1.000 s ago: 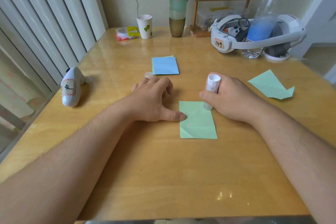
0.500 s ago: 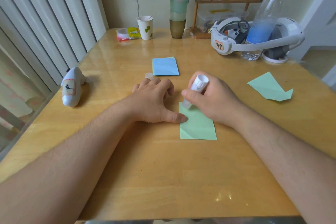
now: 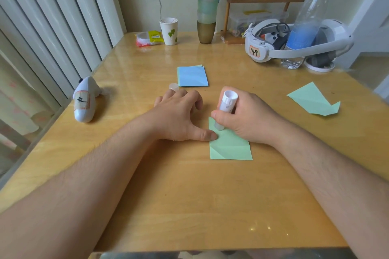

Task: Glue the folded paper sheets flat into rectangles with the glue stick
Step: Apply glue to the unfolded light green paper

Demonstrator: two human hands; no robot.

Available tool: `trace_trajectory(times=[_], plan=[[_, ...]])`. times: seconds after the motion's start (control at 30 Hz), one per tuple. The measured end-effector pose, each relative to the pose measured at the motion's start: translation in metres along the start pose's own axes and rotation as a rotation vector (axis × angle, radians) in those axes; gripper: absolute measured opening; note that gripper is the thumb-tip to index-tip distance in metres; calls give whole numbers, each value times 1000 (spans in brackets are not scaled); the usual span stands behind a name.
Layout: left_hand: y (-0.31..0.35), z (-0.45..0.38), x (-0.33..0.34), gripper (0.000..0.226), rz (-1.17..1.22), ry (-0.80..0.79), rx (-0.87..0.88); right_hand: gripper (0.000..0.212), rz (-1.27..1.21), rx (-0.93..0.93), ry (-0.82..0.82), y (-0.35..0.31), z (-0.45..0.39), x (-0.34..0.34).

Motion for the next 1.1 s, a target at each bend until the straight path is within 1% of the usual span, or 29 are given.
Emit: trace_trajectory(times=[0.27, 0.6, 0.73, 0.83, 0.9, 0.97, 1.03, 1.1], plan=[[0, 2, 1, 75, 11, -24, 17, 23, -55, 6, -50, 16, 11, -20], [-2, 4, 3, 77, -1, -22, 20, 21, -5, 38, -34, 21, 11, -29], [-1, 5, 3, 77, -4, -25, 21, 21, 38, 20, -29, 19, 13, -31], [-2, 5, 4, 77, -6, -26, 21, 22, 74, -8, 25, 17, 13, -35], [-2, 5, 4, 78, -4, -29, 18, 25, -2, -33, 110, 16, 12, -43], [-2, 4, 4, 78, -5, -28, 21, 25, -137, -73, 167, 13, 10, -46], [-1, 4, 4, 77, -6, -26, 24, 25, -218, -105, 175, 7, 8, -39], [-1, 4, 4, 77, -14, -20, 26, 24, -227, -103, 140, 3, 5, -25]])
Point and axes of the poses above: each hand's wrist, its own z-axis away from the middle knuckle, its own x-axis out of the palm, y = z × x, the point moved 10 cm from there along -z, towards the middle knuckle, and after that the axes turned 9 degrees about -z, right-handed, at the moved point
